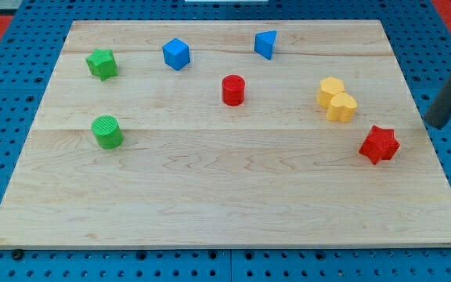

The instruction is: Move the red star to the bottom of the red circle

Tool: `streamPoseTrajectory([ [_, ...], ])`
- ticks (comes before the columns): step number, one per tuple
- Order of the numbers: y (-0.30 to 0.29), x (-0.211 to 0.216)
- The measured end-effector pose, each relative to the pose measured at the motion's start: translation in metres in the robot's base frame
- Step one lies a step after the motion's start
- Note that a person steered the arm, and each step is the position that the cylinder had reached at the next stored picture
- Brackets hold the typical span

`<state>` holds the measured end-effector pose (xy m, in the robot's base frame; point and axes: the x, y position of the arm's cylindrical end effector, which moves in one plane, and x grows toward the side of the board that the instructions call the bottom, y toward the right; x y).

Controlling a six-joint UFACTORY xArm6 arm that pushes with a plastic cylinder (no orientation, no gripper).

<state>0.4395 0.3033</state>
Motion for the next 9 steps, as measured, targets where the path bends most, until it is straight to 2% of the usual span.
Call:
streamPoseTrajectory([
  [1,-0.003,0.027],
  [2,-0.044,0.048],
  [4,-0.213,0.041],
  [6,-0.216,0.014],
  [9,-0.216,0.009],
])
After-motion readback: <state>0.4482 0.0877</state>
